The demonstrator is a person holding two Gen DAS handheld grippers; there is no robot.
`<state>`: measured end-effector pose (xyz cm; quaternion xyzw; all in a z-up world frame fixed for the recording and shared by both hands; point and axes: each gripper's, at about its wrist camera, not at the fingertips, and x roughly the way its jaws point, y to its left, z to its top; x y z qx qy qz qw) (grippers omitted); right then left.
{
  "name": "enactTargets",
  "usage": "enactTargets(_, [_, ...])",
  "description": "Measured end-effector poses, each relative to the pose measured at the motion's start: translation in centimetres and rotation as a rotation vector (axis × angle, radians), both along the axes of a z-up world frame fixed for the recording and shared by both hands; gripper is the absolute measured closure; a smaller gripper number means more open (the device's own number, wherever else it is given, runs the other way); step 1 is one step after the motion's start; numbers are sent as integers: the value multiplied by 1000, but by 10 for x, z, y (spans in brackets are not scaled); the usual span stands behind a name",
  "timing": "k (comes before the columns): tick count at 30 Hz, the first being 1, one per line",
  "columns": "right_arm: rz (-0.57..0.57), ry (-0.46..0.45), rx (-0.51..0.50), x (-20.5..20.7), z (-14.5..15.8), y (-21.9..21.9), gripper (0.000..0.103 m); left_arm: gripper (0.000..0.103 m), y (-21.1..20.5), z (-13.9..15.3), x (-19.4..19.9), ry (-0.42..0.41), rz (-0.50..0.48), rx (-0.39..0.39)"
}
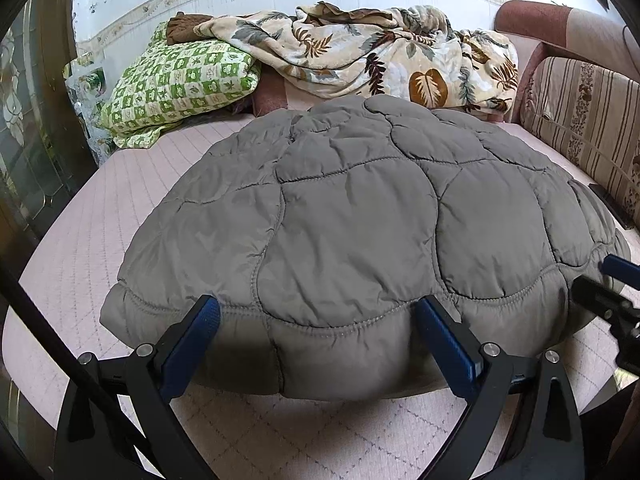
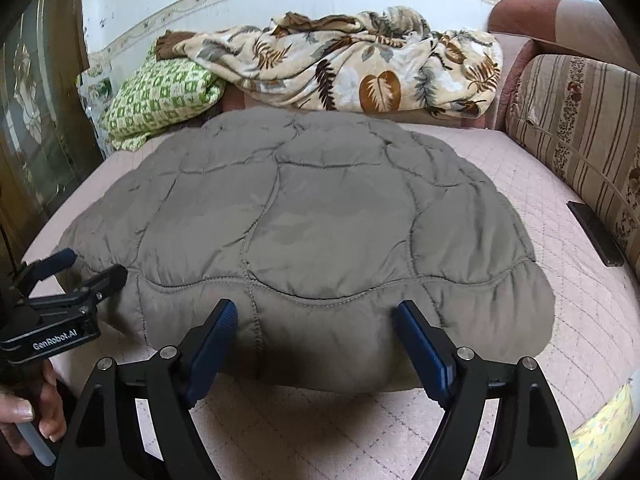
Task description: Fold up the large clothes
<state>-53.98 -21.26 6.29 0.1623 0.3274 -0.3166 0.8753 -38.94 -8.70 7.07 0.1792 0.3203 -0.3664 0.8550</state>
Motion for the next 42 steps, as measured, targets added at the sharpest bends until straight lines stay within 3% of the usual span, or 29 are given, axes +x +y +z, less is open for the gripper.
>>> enactTargets(13, [24,-86,-130,-31,29,36,18,5,30,15,-21,-5,7,-74])
enactTargets(19, [62,-133,-193,-50,41,61,18,5,71,43,-47,-66,34,-151])
enactTargets(26, [61,-205,-213,-94,51,114,11,2,115,67,-90,-86,13,-152])
enactTargets(31, [83,-248,-231,-98,72,129,10,2,121,91,-105,-93,-29,-171])
enactTargets(33, [87,-277,-239,-100,81,133,10,2,119,103,-112,-125,-28,-155])
enactTargets(37, [82,-301,-272,-105,89,140,9,2,128,129,-135,-300,-1,-165])
enactTargets(40, [81,-306,-274,-105,89,144,9,2,138,136,-136,-321,32,-204])
enactTargets(42, [86,-307,-269,-104,89,145,9,2,139,131,-129,-278,22,-199])
